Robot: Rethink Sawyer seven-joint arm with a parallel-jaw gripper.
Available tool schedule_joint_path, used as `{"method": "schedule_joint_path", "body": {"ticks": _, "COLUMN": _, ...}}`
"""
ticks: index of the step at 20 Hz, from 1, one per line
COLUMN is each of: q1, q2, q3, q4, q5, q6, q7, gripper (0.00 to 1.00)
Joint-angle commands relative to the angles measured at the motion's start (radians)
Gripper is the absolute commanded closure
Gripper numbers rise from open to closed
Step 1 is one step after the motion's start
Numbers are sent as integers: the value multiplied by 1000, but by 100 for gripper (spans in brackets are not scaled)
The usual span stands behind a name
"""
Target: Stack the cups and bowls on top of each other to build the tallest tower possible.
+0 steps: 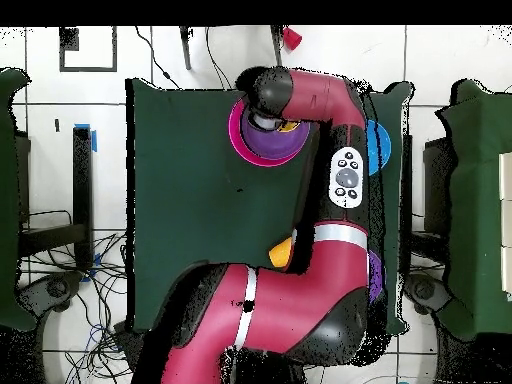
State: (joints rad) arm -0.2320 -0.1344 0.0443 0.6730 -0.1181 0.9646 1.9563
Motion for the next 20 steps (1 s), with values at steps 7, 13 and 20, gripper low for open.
{"method": "schedule_joint_path", "body": {"ticks": 7, "q1": 11, "q2": -9, "q3": 29, "q4": 84, "q5": -44, "q6": 55, "q7": -106, "gripper": 0}}
{"method": "schedule_joint_path", "body": {"ticks": 13, "q1": 6, "q2": -57, "q3": 39, "q4": 156, "q5": -27, "q6": 40, "q7": -120, "gripper": 0}}
{"method": "schedule_joint_path", "body": {"ticks": 20, "q1": -1, "q2": -79, "q3": 51, "q4": 170, "q5": -3, "q6": 63, "q7": -96, "gripper": 0}}
